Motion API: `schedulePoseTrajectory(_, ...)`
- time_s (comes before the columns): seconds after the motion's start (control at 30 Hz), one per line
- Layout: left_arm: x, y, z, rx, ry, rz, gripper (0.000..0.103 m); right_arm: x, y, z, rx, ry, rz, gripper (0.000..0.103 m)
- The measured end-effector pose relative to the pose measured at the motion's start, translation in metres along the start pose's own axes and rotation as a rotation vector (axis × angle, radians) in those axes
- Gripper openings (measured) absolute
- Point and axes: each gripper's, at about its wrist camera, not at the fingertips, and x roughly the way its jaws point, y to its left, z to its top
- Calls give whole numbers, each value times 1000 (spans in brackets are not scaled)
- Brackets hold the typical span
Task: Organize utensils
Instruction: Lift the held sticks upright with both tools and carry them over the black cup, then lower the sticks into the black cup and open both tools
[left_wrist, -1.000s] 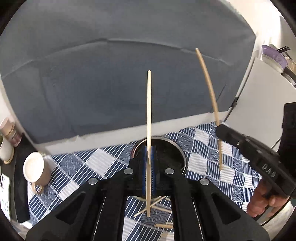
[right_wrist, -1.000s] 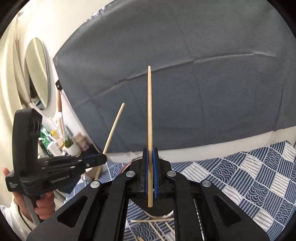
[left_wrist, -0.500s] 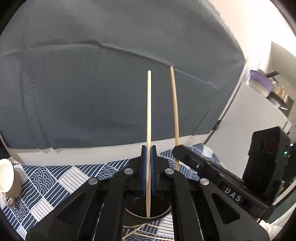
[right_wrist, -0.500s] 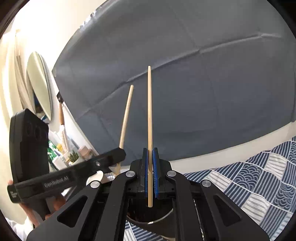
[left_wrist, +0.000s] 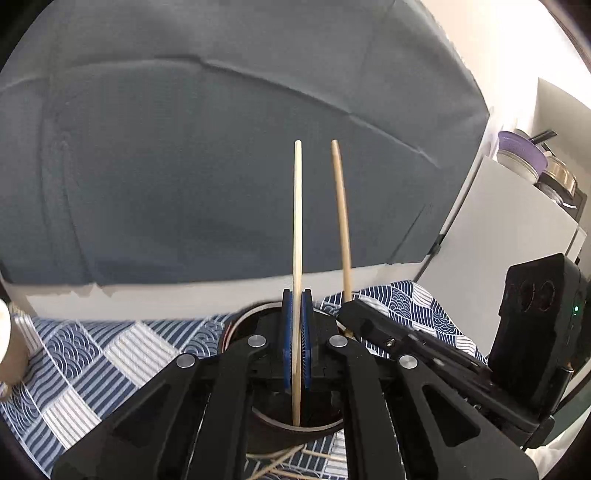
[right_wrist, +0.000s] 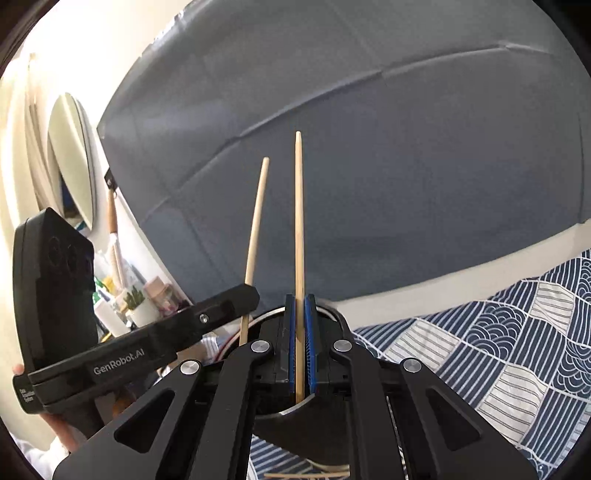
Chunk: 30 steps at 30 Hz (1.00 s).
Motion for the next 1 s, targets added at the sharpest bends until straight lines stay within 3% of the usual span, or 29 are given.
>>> schedulePoseTrajectory(0.3,-19,3,-8,-19,21,6,5,-10,-2,-4,-14,17,3,7)
schedulePoseTrajectory(0.5,-37,-7,-9,30,16,14,6,-16,11,-9,-96,40,-14,7)
schedulePoseTrajectory(0.9,-77,-8,-23,65,72,85,31,-51,29,-12,-173,45,-44,9)
schedulePoseTrajectory(0.93,-81,-8,-23,70,75,91,33,-58,31,-11,-183,46,-53,11)
schedulePoseTrajectory(1.0,-89,-7,-25,80,76,107,48,-68,33,-10,-195,50,-72,34)
